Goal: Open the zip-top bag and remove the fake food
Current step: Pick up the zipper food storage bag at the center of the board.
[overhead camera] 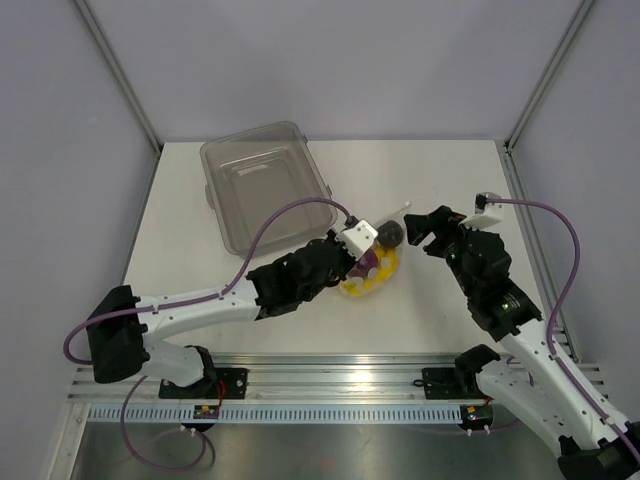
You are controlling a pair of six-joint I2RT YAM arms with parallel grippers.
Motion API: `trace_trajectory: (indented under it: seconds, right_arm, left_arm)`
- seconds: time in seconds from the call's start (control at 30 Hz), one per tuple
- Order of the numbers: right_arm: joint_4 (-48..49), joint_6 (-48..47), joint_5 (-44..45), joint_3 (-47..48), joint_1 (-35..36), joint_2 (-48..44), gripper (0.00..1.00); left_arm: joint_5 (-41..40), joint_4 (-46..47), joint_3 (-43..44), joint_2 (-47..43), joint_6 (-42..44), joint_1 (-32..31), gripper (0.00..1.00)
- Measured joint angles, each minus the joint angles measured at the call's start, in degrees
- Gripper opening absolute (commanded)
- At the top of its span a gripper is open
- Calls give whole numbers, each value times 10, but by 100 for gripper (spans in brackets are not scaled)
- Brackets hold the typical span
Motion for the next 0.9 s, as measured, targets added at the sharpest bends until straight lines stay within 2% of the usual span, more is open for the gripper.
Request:
trace_trajectory:
  seconds: [0.17,0.47,0.77,0.9]
  right_arm:
    - [40,-37,-7,-30,0,0,91]
    - [137,-118,-76,-126,0,-38,93]
    - [234,-178,-163,-183,0,-81,91]
    - [265,-195,-179,-206,0,-79,93]
  left_arm:
    - [56,58,-87,-72,45,2,0]
    - [153,93,-150,-143,76,37,0]
    - [159,127,-182,-163,94,44,0]
    - [173,156,-217,-179,121,50,0]
